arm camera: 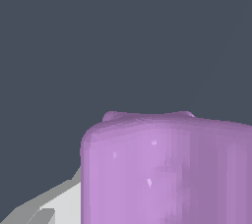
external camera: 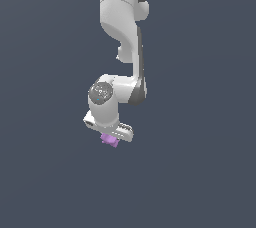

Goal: Pick up the object and move it to a goal position.

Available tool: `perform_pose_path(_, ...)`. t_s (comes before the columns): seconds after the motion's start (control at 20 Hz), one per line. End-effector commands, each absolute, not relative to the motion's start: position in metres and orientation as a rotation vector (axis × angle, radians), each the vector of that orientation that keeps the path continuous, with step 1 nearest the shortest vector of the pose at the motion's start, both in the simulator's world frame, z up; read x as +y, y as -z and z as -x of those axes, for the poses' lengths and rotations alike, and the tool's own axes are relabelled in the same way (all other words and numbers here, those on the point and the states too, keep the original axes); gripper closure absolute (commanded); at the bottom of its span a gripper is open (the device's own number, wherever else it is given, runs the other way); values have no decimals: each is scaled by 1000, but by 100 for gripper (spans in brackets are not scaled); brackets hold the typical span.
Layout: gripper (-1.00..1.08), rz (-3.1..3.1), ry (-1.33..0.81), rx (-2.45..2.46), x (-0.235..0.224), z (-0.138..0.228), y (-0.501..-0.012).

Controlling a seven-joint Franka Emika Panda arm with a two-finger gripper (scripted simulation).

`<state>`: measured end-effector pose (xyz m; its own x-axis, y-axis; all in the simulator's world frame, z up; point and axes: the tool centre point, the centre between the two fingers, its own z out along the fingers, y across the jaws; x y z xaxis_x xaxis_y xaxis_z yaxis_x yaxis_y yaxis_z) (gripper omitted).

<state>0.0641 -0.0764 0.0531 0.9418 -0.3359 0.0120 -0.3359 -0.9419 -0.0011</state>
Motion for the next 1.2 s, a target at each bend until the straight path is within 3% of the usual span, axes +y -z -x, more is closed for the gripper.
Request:
perform_pose_path(0.0,108,-3091,-38,-554,-69,-67,-64)
perform_pose_path(1.15,108,-2961,-363,-934,53,-107,-273)
